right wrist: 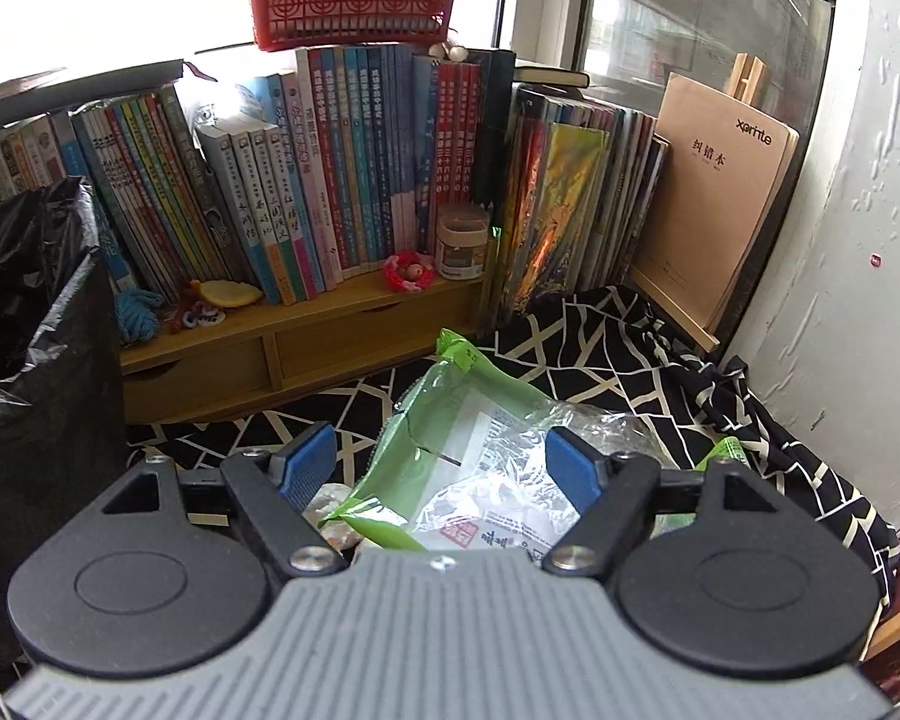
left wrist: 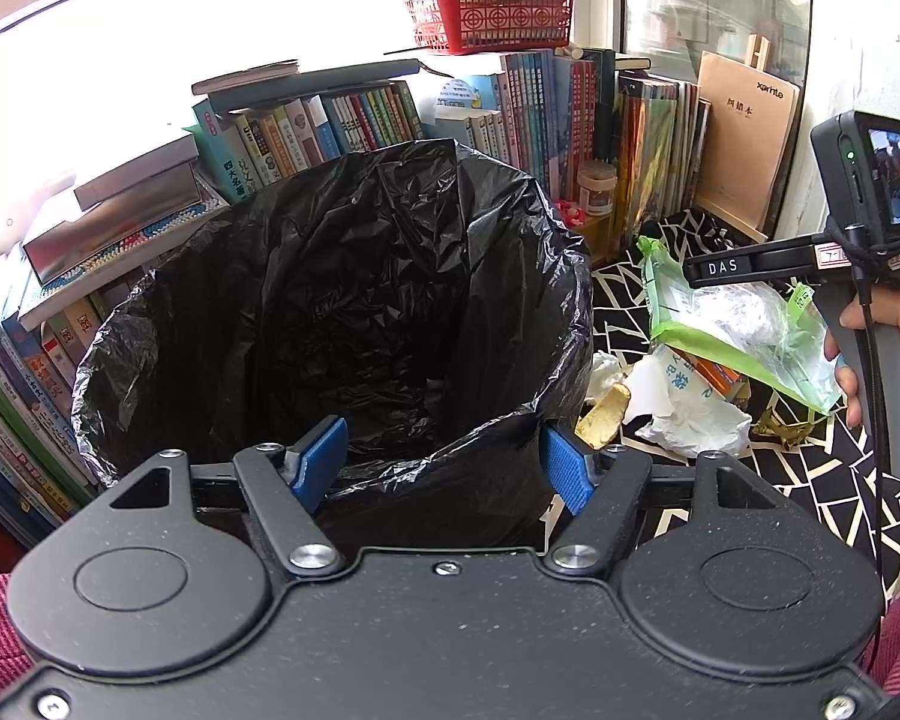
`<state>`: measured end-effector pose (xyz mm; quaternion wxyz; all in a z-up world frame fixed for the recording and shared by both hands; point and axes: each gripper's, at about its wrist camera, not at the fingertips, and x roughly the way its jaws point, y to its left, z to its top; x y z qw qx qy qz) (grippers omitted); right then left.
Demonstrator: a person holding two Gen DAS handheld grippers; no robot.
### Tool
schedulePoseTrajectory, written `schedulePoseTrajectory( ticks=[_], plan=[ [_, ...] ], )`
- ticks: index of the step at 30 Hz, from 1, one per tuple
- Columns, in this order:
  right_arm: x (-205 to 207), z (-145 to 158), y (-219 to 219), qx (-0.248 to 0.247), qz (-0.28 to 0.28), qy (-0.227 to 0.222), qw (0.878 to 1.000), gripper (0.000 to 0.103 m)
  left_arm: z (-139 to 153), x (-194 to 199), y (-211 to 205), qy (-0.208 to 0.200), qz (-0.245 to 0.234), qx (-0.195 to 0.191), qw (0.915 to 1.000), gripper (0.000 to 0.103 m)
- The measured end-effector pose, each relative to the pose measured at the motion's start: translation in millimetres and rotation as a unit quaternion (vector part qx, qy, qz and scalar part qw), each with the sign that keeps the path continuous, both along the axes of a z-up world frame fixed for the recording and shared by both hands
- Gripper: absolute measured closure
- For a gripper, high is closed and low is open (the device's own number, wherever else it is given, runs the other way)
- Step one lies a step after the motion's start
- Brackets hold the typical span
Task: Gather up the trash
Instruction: 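Move the right gripper back to the clear plastic bag on the table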
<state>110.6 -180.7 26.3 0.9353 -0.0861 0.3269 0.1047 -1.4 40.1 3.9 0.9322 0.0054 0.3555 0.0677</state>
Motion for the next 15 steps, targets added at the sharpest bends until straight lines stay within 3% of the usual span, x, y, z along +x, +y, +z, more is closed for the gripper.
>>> schedulePoseTrajectory(
  ticks=[7,12,15],
  plan=[
    [33,-26,-38,0.025,-0.072,0.042,0.996,0.018,0,-1,-1,0.0,-0.001,-0.001,1.0,0.035],
    [55,-51,-80,0.105,-0.148,0.08,0.98,0.017,1,-2,0,-0.001,-0.002,-0.003,1.0,0.035],
    [62,-70,-88,0.11,-0.174,0.099,0.974,0.016,1,-2,0,-0.001,-0.002,-0.003,1.0,0.035]
  ],
)
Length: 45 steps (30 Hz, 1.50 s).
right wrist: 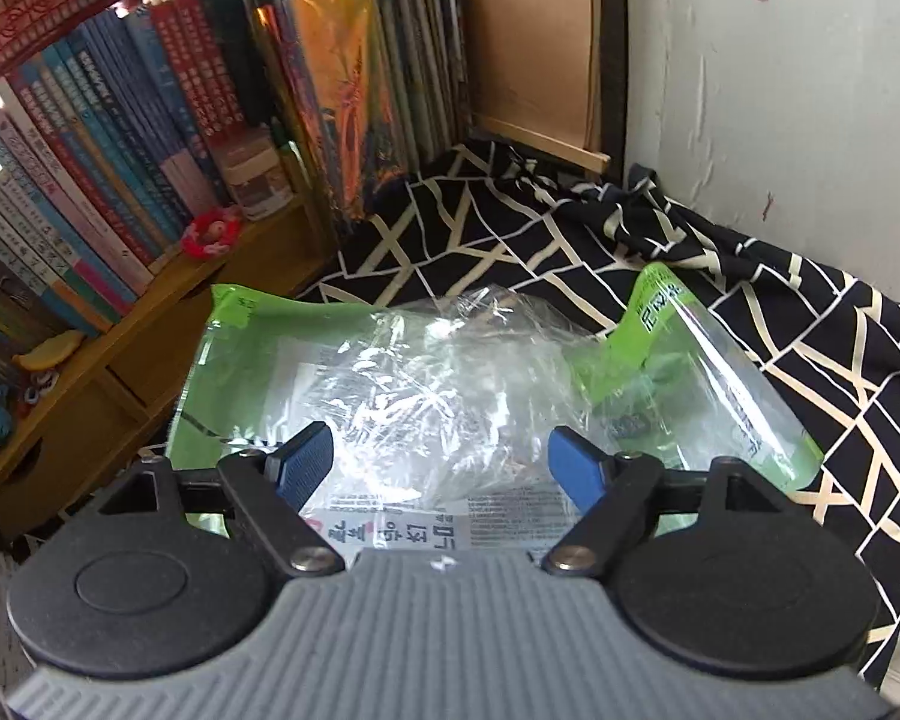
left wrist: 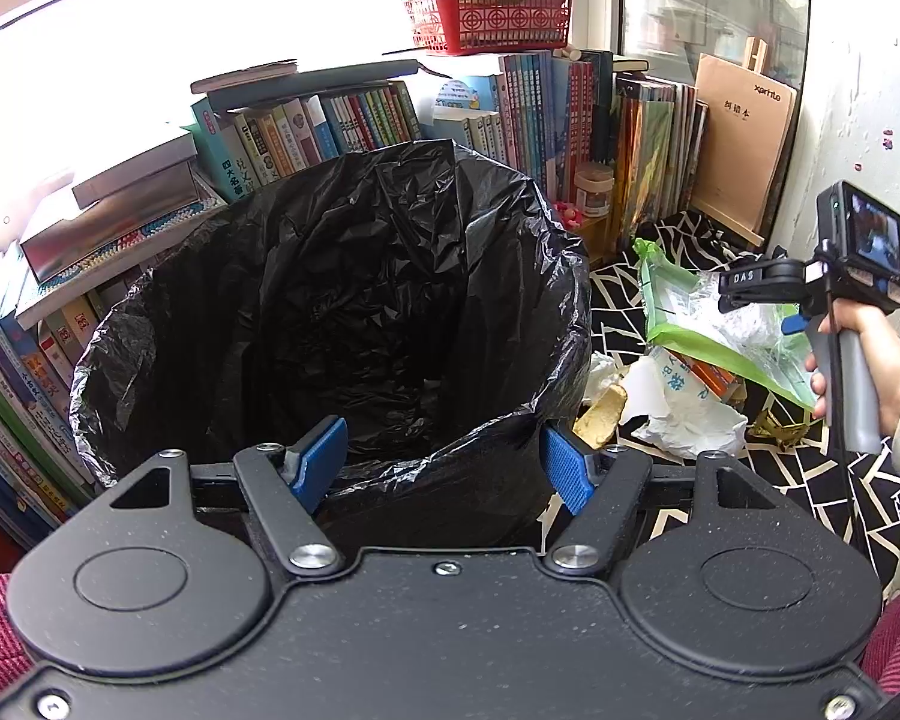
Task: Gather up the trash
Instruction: 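Move the right gripper back to the clear plastic bag on the table, then close the right gripper on the clear plastic bag and lift it, then carry the clear plastic bag into the black bin and release it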
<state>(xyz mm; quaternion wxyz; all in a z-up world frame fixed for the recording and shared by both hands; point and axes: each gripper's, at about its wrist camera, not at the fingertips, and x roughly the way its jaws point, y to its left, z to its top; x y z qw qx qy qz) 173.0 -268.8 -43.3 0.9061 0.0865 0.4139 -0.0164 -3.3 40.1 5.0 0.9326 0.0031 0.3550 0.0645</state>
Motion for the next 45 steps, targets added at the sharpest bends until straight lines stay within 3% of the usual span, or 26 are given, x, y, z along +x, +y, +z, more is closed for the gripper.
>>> schedulePoseTrajectory(
  ticks=[5,7,11,17,26,31,40,45],
  plan=[
    [4,-8,-3,-0.001,-0.01,-0.021,1.0,0.009,0,0,0,0.0,-0.001,0.0,1.0,0.035],
    [6,-6,-1,-0.003,-0.004,-0.032,0.999,0.0,0,0,0,0.0,-0.001,0.0,1.0,0.035],
    [14,-5,4,-0.016,0.014,-0.046,0.999,0.0,0,0,0,0.0,-0.001,0.0,1.0,0.035],
    [25,-20,4,-0.035,0.019,-0.029,0.999,0.0,0,0,0,-0.001,-0.001,0.003,1.0,0.035],
    [25,-28,9,-0.033,0.034,-0.006,0.999,0.033,0,0,-1,0.0,-0.002,0.003,1.0,0.035],
    [19,-14,12,-0.024,0.023,-0.026,0.999,0.06,0,0,0,0.0,-0.001,0.003,1.0,0.035],
    [0,44,22,0.03,0.035,-0.111,0.993,0.063,-1,1,0,-0.001,0.0,0.006,1.0,0.035],
    [-20,83,31,0.11,0.08,-0.159,0.978,0.063,-1,2,-1,0.001,0.001,0.008,1.0,0.033]
  ],
)
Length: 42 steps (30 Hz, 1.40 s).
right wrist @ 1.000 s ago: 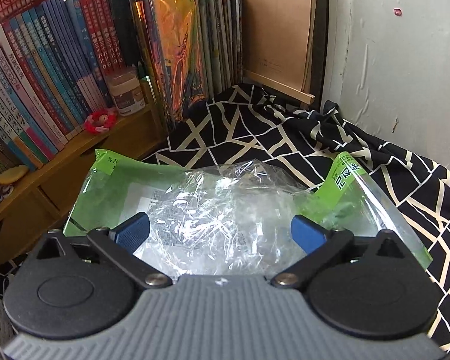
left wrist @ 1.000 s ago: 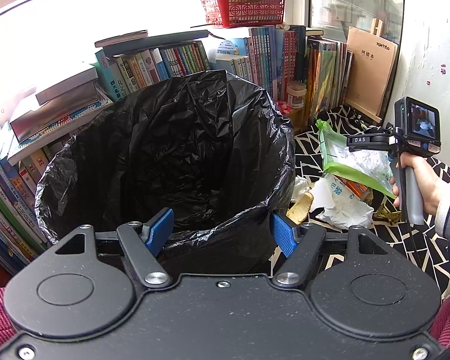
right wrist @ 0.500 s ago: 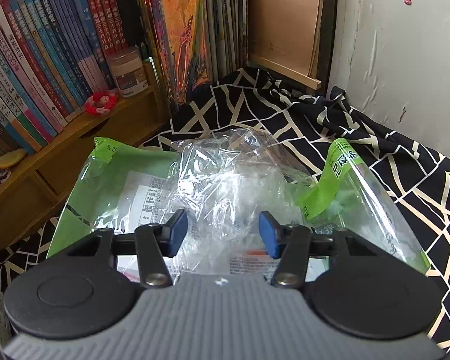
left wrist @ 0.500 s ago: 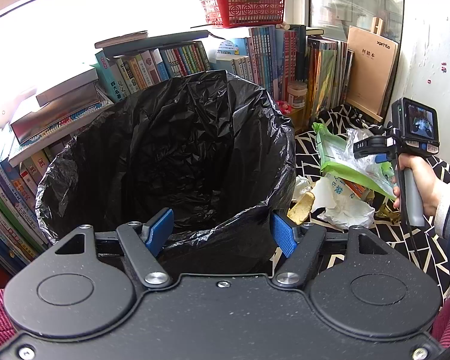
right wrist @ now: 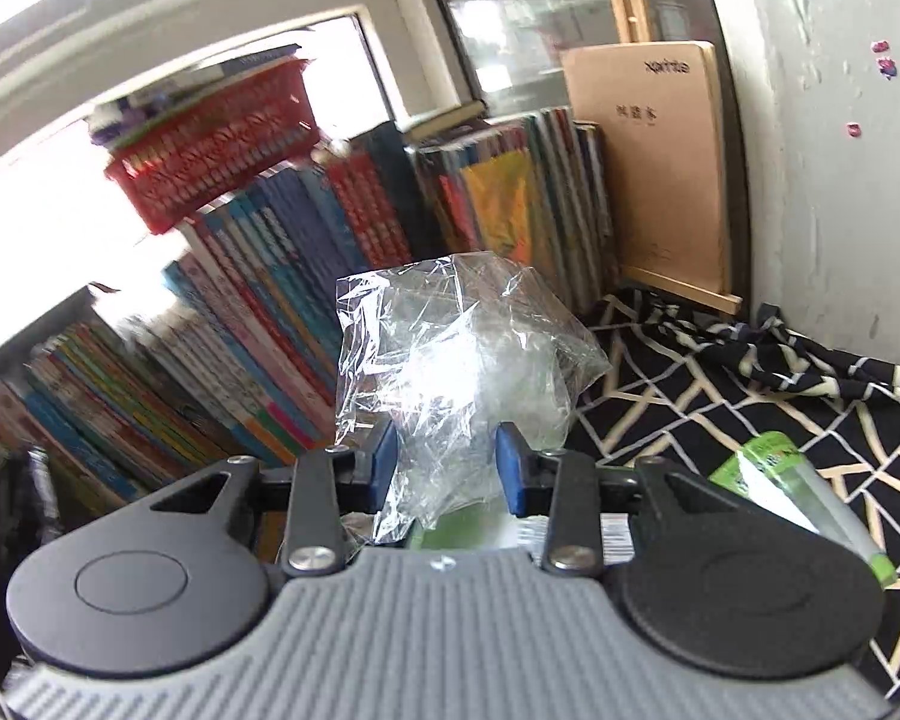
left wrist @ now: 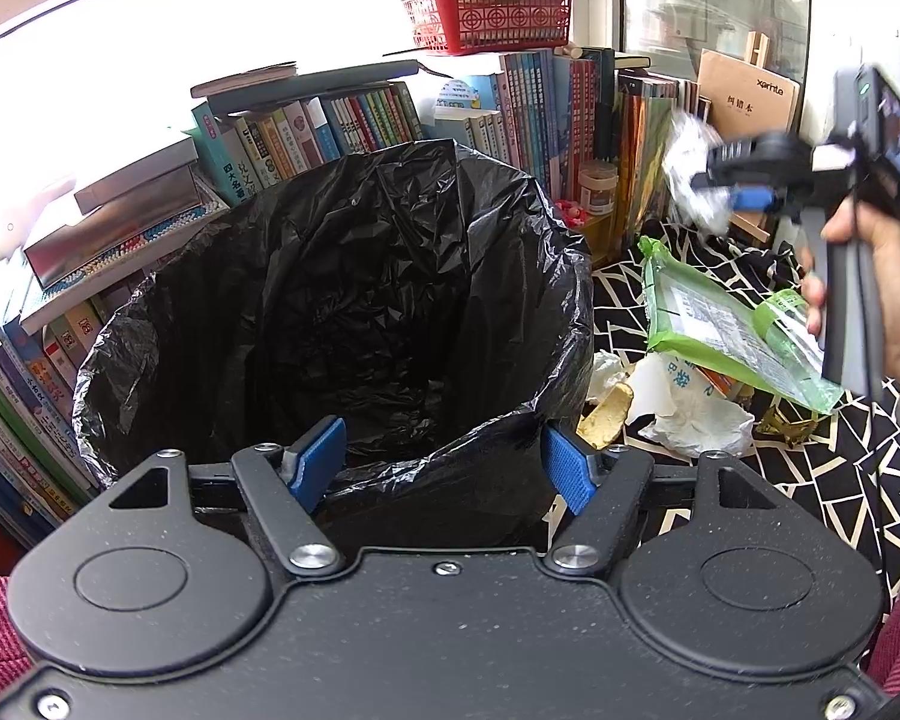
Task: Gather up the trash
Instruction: 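Carry the clear plastic bag into the black bin and release it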
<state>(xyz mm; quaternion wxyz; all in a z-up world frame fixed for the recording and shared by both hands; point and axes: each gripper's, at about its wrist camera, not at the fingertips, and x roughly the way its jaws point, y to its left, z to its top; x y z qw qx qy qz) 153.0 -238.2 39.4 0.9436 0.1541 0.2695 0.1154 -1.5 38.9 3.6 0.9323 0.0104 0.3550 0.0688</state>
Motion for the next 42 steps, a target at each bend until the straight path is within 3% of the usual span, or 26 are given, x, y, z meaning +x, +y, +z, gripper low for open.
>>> schedulePoseTrajectory(
  ticks=[4,8,14,17,25,30,34,42],
  plan=[
    [-19,35,2,0.122,0.093,-0.037,0.987,0.063,0,0,0,0.0,-0.001,0.001,1.0,0.032],
    [-46,72,17,0.195,0.213,-0.066,0.955,0.062,-1,0,0,0.0,0.0,0.001,1.0,0.032],
    [-85,90,61,0.232,0.369,-0.057,0.898,0.06,-2,0,-2,0.0,0.0,0.005,1.0,0.032],
    [-96,83,84,0.216,0.411,-0.04,0.885,0.059,-2,1,-2,0.001,0.0,0.006,1.0,0.032],
    [-100,42,115,0.174,0.435,0.026,0.883,0.055,-2,0,-3,0.002,0.0,0.011,0.9999,0.031],
    [-100,31,118,0.158,0.434,0.038,0.886,0.051,-4,3,-7,0.005,0.0,0.016,0.9999,0.03],
    [-99,29,116,0.155,0.428,0.04,0.89,0.03,-5,4,-7,0.005,0.0,0.016,0.9999,0.029],
    [-96,28,113,0.151,0.414,0.038,0.897,0.029,-7,5,-8,0.003,-0.003,0.021,0.9998,0.028]
  ],
)
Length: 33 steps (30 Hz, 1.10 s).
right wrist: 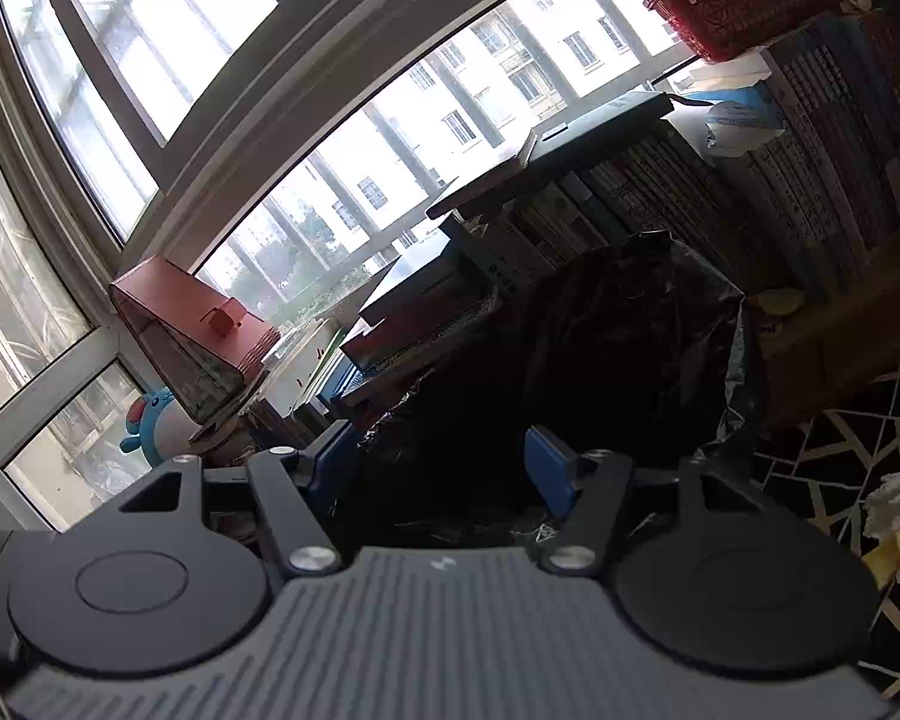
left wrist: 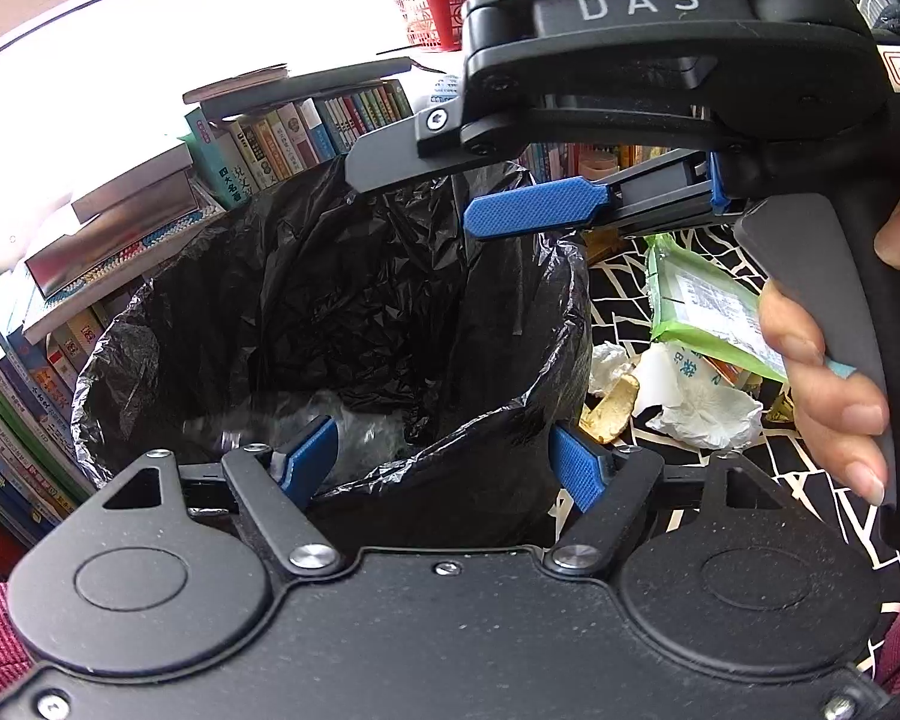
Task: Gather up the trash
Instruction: 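Carry the clear plastic bag into the black bin and release it, then move the right gripper to the green packaging bag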
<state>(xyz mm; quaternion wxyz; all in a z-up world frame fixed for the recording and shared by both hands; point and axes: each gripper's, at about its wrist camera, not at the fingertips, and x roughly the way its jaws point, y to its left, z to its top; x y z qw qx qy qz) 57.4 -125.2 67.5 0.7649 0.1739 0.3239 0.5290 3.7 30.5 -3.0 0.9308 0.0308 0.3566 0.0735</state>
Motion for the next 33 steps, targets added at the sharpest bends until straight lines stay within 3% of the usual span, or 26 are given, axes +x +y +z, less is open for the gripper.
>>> schedulePoseTrajectory(
  ticks=[14,26,29,33],
  plan=[
    [6,9,-21,0.013,-0.048,-0.017,0.999,0.022,1,-1,-1,0.0,0.0,0.003,1.0,0.028],
    [30,0,-52,-0.018,-0.181,-0.01,0.983,0.019,1,-1,-1,0.0,0.0,0.003,1.0,0.028],
    [38,-6,-59,-0.034,-0.215,0.006,0.976,0.019,1,-1,-1,0.0,0.0,0.003,1.0,0.028],
    [54,-24,-69,-0.042,-0.241,0.06,0.968,0.019,0,-2,-2,-0.001,0.0,0.005,1.0,0.028]
  ],
)
